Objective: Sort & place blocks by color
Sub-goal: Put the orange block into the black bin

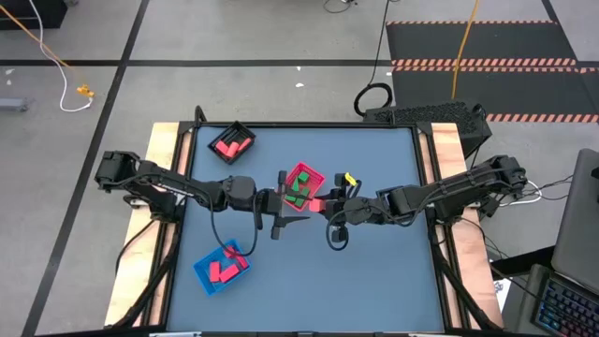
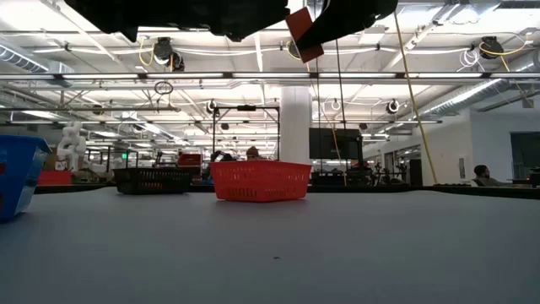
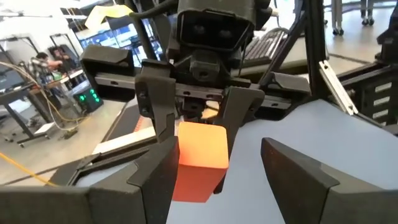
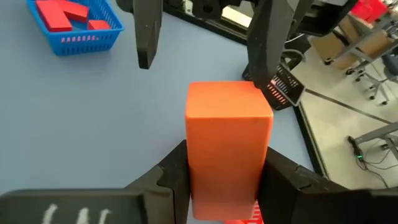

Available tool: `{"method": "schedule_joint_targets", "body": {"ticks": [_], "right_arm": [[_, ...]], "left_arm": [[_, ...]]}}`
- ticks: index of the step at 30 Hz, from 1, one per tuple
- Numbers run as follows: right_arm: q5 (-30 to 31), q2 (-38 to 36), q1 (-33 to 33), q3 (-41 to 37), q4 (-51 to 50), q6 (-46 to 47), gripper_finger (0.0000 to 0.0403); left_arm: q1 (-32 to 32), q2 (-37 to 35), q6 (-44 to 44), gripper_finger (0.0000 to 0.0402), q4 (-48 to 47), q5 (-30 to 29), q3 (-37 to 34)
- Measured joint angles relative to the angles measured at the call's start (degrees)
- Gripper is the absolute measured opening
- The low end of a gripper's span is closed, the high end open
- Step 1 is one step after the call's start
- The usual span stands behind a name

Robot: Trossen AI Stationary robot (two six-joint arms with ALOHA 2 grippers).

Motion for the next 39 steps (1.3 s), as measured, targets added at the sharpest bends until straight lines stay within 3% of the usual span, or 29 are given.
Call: {"method": "schedule_joint_targets", "body": {"ticks": [14,39], "right_arm": [[-3.14,-0.14,-0.03,0.00,2.63,0.10,0.0122],[-6.54,-0.02,-2.25,-4.07,10.53,-0.70,0.0127]], "left_arm": [[0.07,0.13,2.85,0.0230,-1.49,-6.62,-0.13],[-1.50,0.49,4.44,0.0230,1.09,-6.88,-0.11]]}}
